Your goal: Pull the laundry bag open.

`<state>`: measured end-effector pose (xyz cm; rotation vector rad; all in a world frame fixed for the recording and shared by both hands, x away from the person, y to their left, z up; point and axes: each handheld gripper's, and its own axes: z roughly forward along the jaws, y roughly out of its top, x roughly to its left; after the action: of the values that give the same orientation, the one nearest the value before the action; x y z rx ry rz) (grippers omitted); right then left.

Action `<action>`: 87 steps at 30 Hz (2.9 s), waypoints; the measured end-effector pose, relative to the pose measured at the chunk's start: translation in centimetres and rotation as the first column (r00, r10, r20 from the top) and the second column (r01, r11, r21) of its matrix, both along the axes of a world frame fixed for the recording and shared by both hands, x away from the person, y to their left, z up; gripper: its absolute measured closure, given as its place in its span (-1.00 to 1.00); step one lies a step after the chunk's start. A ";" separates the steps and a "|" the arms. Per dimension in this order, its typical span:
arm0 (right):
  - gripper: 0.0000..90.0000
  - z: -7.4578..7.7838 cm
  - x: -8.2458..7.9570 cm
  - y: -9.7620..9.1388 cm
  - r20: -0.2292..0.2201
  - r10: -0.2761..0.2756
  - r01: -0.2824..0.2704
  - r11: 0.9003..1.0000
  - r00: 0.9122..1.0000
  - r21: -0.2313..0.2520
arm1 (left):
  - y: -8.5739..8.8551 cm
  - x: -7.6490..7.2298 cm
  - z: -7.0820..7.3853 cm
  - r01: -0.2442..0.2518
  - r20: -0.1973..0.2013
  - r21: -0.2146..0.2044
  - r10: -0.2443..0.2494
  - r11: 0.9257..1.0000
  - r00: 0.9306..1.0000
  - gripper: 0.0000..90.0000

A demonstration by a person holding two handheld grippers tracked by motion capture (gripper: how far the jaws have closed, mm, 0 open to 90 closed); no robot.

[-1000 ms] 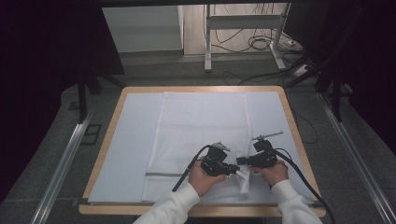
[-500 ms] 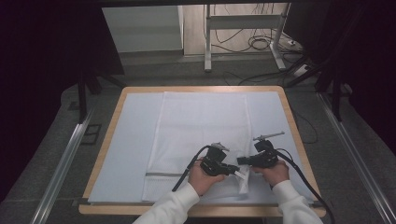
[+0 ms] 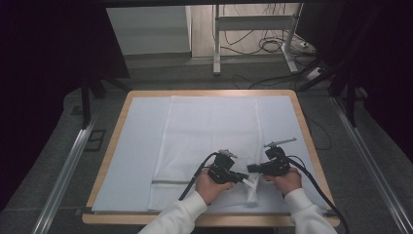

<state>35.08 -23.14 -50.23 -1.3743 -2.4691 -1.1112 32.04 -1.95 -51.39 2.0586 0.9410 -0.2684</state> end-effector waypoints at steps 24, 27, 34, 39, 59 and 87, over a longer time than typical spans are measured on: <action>0.98 -0.1 -0.1 0.0 0.009 0.023 -0.023 1.000 1.000 -0.008 | 0.8 0.2 -0.5 -0.009 -0.035 0.000 0.009 1.000 0.999 0.94; 0.98 -0.1 -0.1 0.0 0.009 0.022 -0.022 1.000 1.000 -0.006 | 0.8 0.3 -0.6 -0.011 -0.034 0.003 0.011 1.000 0.999 0.94; 0.98 0.0 0.0 -0.3 0.016 0.011 -0.011 1.000 1.000 -0.005 | 1.4 0.4 -1.0 -0.027 -0.030 0.040 0.028 0.999 0.999 0.94; 0.98 0.0 0.0 -0.5 0.009 0.013 -0.013 1.000 1.000 0.007 | 2.6 0.4 -1.2 -0.042 -0.047 0.026 0.043 0.999 0.998 0.94; 0.98 0.1 -0.1 -0.5 0.018 0.007 -0.007 1.000 1.000 0.007 | 3.5 0.1 -1.2 -0.059 -0.024 0.040 0.060 0.997 0.998 0.94; 0.98 0.0 -0.1 -0.7 0.025 -0.002 0.002 1.000 1.000 0.004 | 5.9 -0.1 -1.4 -0.083 -0.038 0.030 0.084 0.996 0.996 0.93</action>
<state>34.95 -23.80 -50.24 -1.3705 -2.4818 -1.1406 31.99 3.95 -52.80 2.0407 1.0571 -0.2531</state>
